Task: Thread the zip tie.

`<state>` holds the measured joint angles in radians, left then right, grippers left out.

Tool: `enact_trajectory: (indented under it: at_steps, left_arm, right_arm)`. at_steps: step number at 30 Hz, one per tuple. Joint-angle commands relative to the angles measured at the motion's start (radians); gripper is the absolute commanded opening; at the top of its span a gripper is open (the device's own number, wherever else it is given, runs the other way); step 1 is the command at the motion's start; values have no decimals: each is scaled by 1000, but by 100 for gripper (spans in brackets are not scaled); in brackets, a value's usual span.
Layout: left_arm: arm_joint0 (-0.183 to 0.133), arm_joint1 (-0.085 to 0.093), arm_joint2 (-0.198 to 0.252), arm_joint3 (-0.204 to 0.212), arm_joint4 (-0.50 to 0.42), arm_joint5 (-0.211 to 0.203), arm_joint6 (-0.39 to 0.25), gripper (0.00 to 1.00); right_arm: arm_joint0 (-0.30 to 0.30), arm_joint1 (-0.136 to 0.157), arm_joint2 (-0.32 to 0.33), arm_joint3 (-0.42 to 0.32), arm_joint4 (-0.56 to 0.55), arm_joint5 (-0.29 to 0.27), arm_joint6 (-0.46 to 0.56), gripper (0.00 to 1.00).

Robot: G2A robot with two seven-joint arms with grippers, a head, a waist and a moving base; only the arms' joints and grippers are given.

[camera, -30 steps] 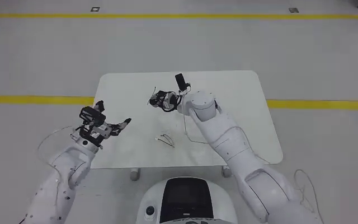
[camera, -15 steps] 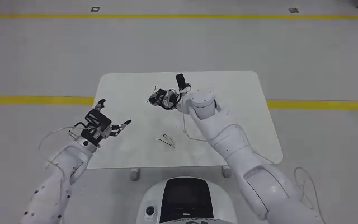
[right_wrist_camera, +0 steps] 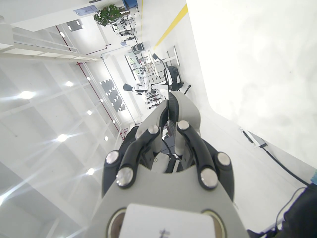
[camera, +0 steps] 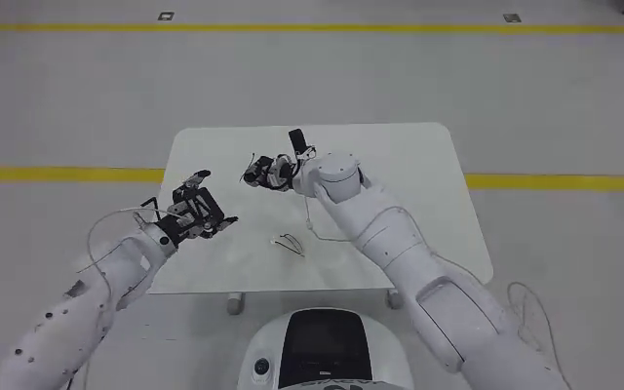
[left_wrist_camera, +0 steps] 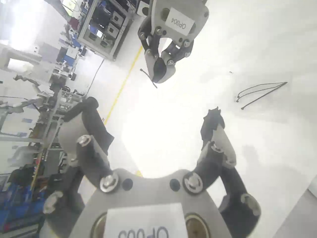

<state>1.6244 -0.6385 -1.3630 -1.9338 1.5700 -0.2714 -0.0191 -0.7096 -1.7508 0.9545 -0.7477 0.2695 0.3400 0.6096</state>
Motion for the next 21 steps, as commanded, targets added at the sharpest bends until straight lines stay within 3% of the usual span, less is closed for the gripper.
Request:
enact_trajectory:
  at_steps: [1,8,15,21]
  left_arm:
    - [1,-3,-5,0,0,-6,0,100]
    - [-12,-3,4,3,0,-16,5,100]
    - [-78,30,58,-9,0,-43,-74,100]
    - [-78,30,58,-9,0,-43,-74,100]
  right_arm:
    - [1,0,0,0,1,0,-2,0]
    - [-20,1,-2,-24,-4,-5,-13,0]
    - [-35,1,-21,-65,-12,0,-12,0]
    - [-35,1,-23,-67,-12,0,-19,0]
